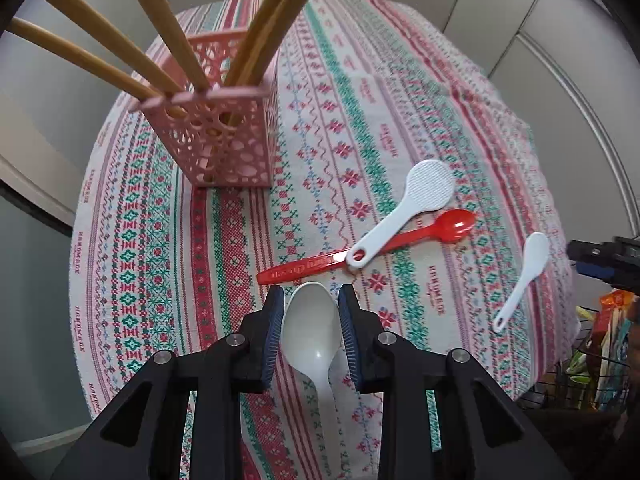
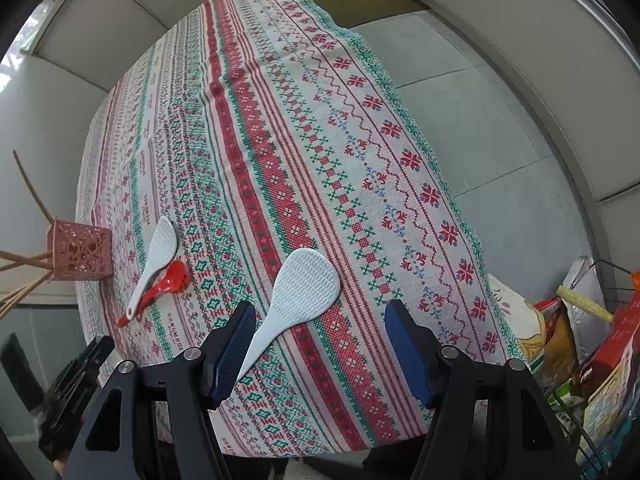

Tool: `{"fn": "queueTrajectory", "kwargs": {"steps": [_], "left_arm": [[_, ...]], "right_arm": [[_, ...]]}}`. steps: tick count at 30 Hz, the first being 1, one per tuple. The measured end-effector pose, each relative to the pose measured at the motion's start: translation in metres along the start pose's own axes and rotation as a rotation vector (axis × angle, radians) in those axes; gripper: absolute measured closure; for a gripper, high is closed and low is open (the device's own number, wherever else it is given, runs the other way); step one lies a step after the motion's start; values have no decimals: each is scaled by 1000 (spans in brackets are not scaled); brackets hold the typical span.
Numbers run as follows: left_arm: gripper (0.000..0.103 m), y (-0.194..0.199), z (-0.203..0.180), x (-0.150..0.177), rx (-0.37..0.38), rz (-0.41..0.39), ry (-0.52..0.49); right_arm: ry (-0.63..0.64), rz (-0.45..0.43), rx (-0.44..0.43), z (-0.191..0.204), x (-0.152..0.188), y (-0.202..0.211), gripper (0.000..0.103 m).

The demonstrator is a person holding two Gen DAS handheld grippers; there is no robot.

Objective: Organize utensils
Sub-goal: 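Lift the white spoon with the left gripper while the right gripper grasps another white spoon, then carry the spoon over the basket and open the left gripper to drop it in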

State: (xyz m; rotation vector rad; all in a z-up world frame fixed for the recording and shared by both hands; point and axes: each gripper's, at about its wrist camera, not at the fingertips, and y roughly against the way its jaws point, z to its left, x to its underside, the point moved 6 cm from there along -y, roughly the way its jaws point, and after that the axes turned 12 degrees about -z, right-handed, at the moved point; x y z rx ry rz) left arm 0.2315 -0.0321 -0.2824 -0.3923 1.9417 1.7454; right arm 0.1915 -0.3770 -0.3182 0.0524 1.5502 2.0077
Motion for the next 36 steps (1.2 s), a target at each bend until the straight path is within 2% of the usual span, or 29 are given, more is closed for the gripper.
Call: {"fn": "queueTrajectory", "kwargs": {"steps": [2,6,10,16,19,21,23,24,27,33,36], "left_arm": [[74,10,-1,-2,14,-24,-3],[74,26,-3,-4,32,-60,-11],[74,33,-5,-2,47,-71,-17],[74,38,0,-1,60,-77,-17],[74,38,2,-2,64,-78,-14],[74,39,2,-3,65,-81,-13],[74,41,3,-3,62,-89,-13],[74,42,3,-4,59,-94,-13],[74,48,4,-5,64,-110,-10],[74,72,5,-12,101,-162,6],[75,94,6,-20,128,-217,22]], "right_arm": [[-7,6,11,-2,-2,-7,36],[11,1,-1,-1,-9,-21,47],[42,25,-72,-2,-14,-36,50],[181,16,-178,7,-16,-32,56],[198,18,-206,5,-16,-30,67],[187,30,-225,1,-17,-32,79],[178,39,-245,-1,-17,-32,83],[176,44,-255,-2,-16,-32,90],[185,40,-280,-3,-13,-27,96],[302,-29,-313,26,-2,8,99],[343,-62,-310,42,3,26,100]]}}
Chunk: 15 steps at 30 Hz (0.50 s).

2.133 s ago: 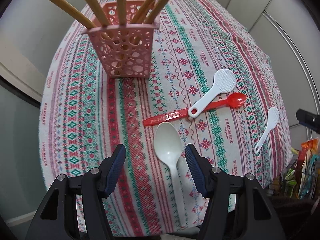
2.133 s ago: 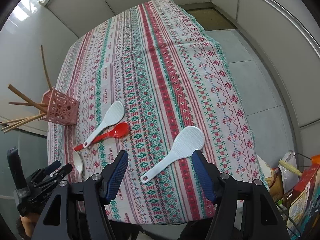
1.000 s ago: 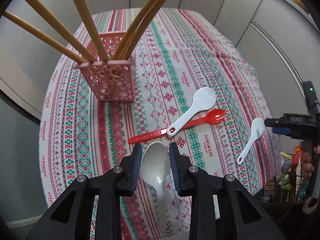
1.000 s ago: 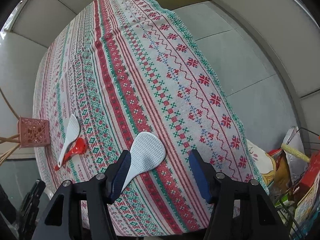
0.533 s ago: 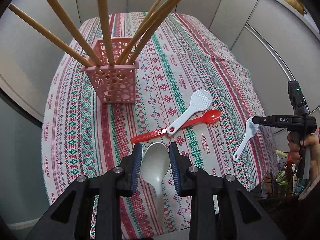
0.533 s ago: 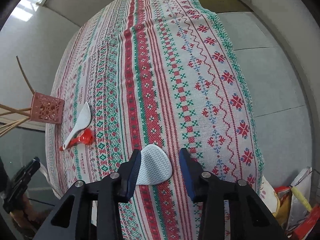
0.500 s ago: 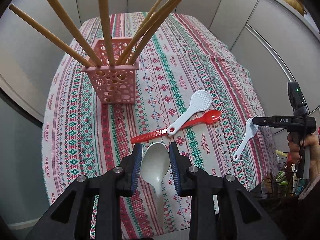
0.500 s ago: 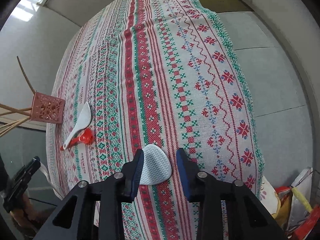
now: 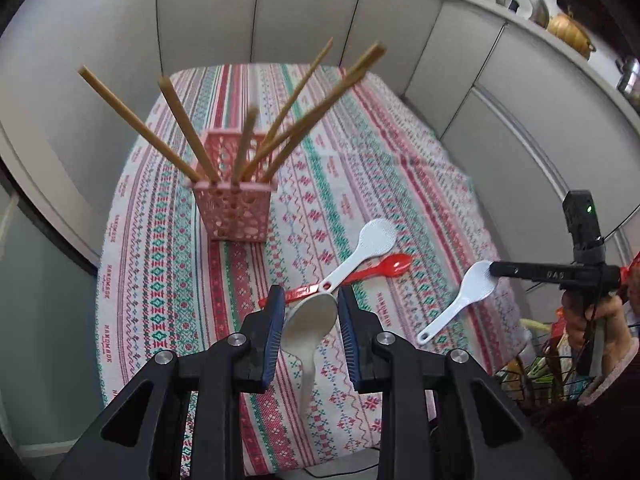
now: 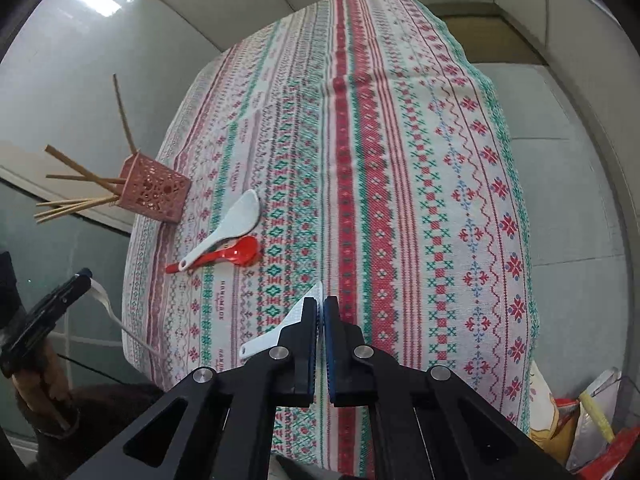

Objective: Organize utensils
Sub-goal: 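Carry the spoon over the basket and open the left gripper to drop it in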

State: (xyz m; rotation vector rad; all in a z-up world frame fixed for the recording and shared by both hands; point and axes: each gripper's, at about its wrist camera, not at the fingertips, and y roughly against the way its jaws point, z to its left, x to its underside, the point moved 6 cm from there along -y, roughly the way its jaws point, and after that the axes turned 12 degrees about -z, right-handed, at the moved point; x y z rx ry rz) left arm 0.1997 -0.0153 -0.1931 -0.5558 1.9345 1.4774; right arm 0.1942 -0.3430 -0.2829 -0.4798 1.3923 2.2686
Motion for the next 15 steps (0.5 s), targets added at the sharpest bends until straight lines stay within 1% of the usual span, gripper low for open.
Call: {"fn": "queueTrajectory", "kwargs": {"steps": [3,7,11,15], "left_arm": [[75,22,0,-14,13,-71,6],[75,49,3,-33,19,-157,23],[75,77,9,-52,26,-248,54],[75,102,22,-76,4,-341,97]], "right_arm": [[10,-3,26,18,0,9,100],[7,-24,36,38,-4,19,100],[23,-88,40,59,-16,38,100],[40,-161,49,77,-29,60,100]]}}
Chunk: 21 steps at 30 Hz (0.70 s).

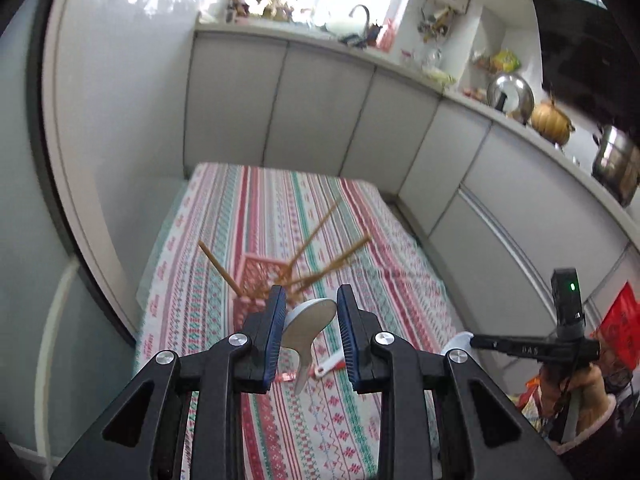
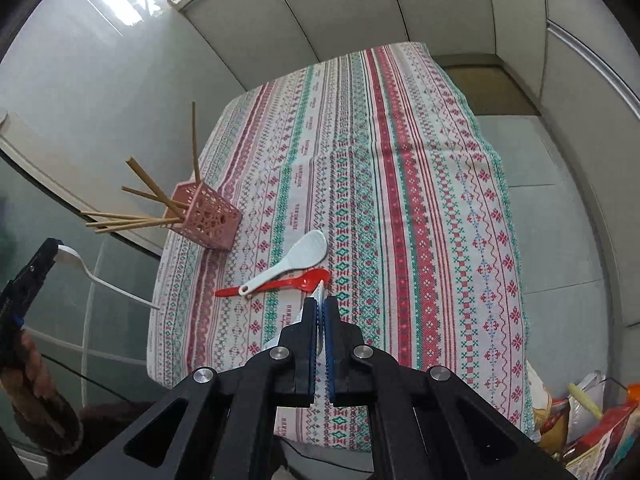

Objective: Organize utensils
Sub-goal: 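Carry the spoon over the basket and open the left gripper to drop it in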

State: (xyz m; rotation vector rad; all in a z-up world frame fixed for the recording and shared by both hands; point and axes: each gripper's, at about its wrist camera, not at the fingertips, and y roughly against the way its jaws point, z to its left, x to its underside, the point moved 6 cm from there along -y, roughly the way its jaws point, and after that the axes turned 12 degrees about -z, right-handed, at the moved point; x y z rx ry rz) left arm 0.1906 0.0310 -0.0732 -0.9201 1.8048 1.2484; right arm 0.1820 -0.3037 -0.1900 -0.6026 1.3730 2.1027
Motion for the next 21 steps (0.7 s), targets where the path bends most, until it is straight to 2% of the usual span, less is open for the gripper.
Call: {"fn": "queueTrajectory", "kwargs": {"steps": [5,12,18,21], "left_arm": [[75,12,8,-39,-21,-98,46],[75,9,8,-84,-51,-215,41],[75,-35,16,-89,-114,-245,-5],[75,-64,24,-76,-136,-214,-26]], "right_arm": [[25,-94,5,18,-25,17,100],[-3,-158,-10,29,-47,21,100],[-34,-191,-20,29,-57,18,100],[-33,-196,-11,29,-60,13,100]]}}
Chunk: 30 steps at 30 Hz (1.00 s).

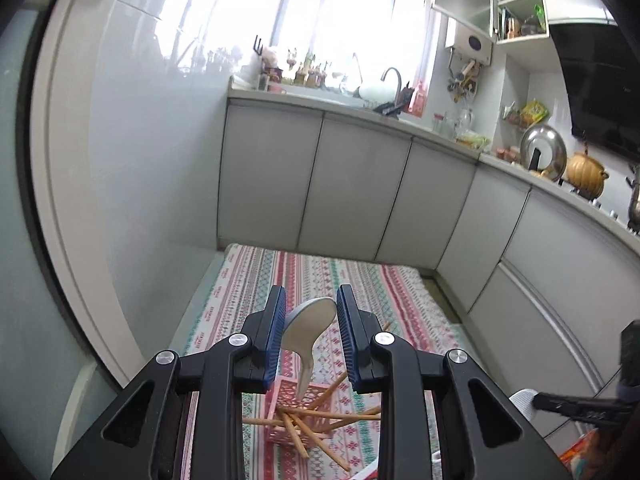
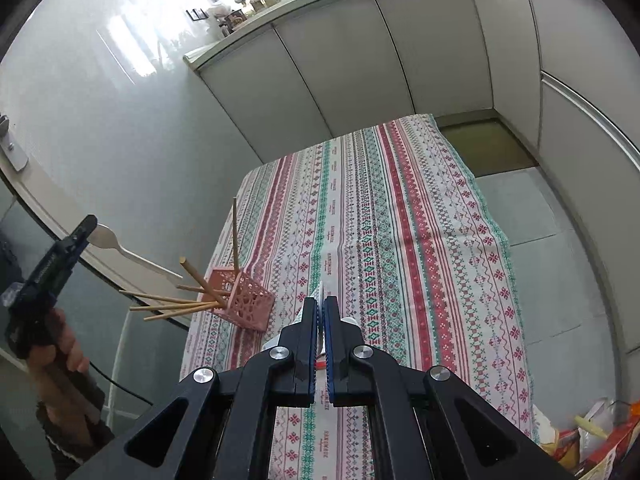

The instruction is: Organize utensils

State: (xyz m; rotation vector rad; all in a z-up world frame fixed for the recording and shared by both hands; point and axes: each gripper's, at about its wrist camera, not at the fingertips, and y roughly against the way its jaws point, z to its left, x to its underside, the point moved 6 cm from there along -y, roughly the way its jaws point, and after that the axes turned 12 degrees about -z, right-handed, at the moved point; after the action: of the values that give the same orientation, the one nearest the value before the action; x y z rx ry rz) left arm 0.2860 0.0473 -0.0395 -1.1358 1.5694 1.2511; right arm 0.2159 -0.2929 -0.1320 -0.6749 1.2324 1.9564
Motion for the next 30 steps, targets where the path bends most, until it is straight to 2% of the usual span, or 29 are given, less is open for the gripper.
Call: {"fn": "queueTrajectory", "kwargs": {"steps": [4,9,19,24,28,30], "left_arm": [[75,-28,3,24,-9,36,-20],[75,-50,5,40,-13,62,-24],[73,-70,-6,62,-10,134,-83],[50,-60,-5,60,-7,154,-64],[43,-36,2,49,-6,174,-27],[36,-20,10,46,-17,197,-4]], "right_arm": [[1,12,-2,0,1,-11,100],[7,25,-12,3,4,-21,100],[14,4,-8,9,0,-25,100],[30,-51,-10,23,-12,-15,100],[54,-117,-10,42,-28,-2,100],[72,-152,-12,53,-38,5,100]]}}
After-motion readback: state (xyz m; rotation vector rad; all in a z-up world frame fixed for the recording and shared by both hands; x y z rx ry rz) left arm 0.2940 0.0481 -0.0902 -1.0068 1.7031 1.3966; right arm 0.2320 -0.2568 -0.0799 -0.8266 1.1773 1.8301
